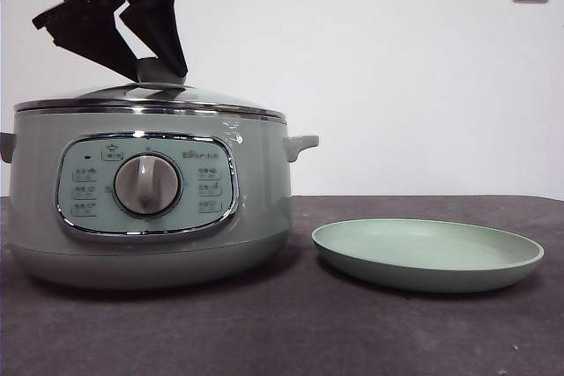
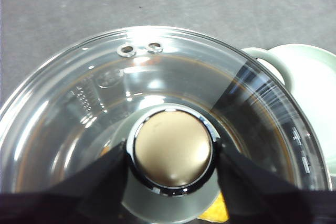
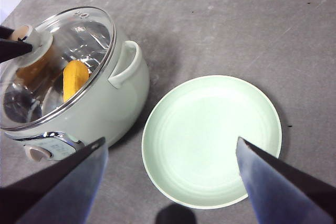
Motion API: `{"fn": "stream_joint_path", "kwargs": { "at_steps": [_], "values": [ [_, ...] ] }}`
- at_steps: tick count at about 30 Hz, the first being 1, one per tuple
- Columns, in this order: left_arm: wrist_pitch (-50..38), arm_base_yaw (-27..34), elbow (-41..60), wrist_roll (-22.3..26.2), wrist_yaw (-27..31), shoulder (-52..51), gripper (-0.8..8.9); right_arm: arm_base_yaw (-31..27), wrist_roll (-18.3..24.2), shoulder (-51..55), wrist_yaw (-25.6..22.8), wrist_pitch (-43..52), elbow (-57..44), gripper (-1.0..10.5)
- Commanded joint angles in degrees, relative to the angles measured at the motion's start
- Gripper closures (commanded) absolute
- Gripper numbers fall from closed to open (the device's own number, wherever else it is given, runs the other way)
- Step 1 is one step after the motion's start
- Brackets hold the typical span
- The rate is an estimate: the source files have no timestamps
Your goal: Take the corn out from the steamer,put the corn on the plate,close the lid
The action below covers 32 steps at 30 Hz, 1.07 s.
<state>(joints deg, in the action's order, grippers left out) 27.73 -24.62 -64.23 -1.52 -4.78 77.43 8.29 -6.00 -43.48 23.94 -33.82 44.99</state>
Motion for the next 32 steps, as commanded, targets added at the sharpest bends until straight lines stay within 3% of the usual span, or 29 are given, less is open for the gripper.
{"fn": "stream_joint_path", "kwargs": {
  "at_steps": [1, 7, 14, 18, 27, 32],
  "values": [
    [-0.7, -0.2, 0.0, 0.8, 0.2, 0.4, 8.26, 0.1, 0.0, 0.0, -0.1, 0.2, 0.3, 5.4],
    [-4.0, -0.2, 0.0, 1.2, 0.4, -3.4, 8.26, 0.7, 0.0, -0.4, 0.2, 2.1, 0.3, 5.4],
    [-3.5, -0.2, 0.0, 1.2, 6.3, -19.5, 8.26, 10.0, -1.2, -8.8, 0.1, 5.1, 3.0, 5.4],
    [0.6, -0.2, 0.0, 1.2, 12.2, -29.9, 8.26, 16.8, -0.9, -19.3, -0.2, 5.0, 11.4, 5.4],
    [9.8, -0.2, 0.0, 1.3, 19.6, -41.1, 8.26, 25.8, 2.5, -38.2, -0.5, 1.4, 31.0, 5.4],
    [13.7, -0.2, 0.0, 1.3, 20.4, -45.0, 8.26, 30.3, 6.0, -48.3, -5.6, -4.8, 44.2, 5.4]
  ]
}}
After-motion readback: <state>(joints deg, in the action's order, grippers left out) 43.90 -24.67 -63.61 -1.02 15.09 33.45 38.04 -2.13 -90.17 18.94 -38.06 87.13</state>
